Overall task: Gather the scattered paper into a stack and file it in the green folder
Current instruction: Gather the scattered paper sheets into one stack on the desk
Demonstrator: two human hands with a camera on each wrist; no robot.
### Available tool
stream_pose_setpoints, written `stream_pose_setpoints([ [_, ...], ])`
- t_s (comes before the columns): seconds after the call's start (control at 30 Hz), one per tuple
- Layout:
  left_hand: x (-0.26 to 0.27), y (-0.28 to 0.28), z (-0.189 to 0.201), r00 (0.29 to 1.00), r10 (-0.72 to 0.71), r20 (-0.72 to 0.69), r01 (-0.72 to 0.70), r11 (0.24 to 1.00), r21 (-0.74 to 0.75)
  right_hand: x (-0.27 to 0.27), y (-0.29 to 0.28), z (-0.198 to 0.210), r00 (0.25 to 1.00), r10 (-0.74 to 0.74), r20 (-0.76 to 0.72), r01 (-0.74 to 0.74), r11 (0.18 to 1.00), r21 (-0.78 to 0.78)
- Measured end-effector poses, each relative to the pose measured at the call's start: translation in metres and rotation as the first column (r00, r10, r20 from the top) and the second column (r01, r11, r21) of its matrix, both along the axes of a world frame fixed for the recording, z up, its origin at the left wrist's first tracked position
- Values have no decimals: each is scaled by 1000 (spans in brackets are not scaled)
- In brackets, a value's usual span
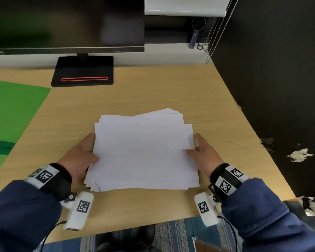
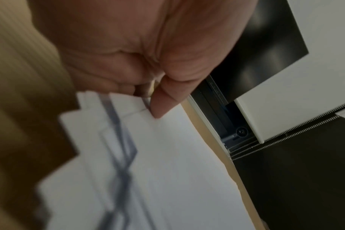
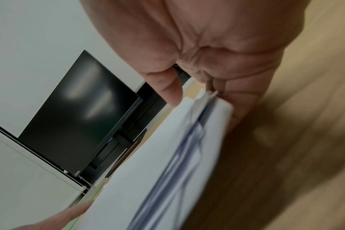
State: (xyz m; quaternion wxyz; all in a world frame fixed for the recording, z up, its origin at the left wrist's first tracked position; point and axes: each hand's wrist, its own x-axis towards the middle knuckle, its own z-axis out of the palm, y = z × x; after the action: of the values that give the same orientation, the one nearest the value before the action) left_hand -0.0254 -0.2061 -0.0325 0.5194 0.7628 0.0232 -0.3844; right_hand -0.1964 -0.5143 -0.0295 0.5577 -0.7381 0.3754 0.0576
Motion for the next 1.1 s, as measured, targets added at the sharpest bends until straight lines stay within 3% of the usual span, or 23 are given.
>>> stream_pose_setpoints([
  [0.17, 1, -6, -4, 992, 127, -9, -127, 992, -13, 8, 1, 0, 998, 35, -56, -36, 999, -22],
  [0.43, 3, -8, 0, 998, 39, -42, -40, 999, -27, 13, -2, 1, 995, -48, -82, 53, 997, 59],
  [0.73, 11, -16, 13, 997, -24, -78, 27, 999, 44, 11, -2, 4, 998, -10, -69, 21, 987, 157],
  [0.97, 6, -22, 7, 997, 63, 34, -66, 993, 95, 11, 2, 2, 996, -8, -93, 13, 998, 62],
  [1.1, 2, -23, 0, 998, 36, 44, -39, 996, 83, 14, 3, 0, 989, 93, -117, -95, 995, -9],
])
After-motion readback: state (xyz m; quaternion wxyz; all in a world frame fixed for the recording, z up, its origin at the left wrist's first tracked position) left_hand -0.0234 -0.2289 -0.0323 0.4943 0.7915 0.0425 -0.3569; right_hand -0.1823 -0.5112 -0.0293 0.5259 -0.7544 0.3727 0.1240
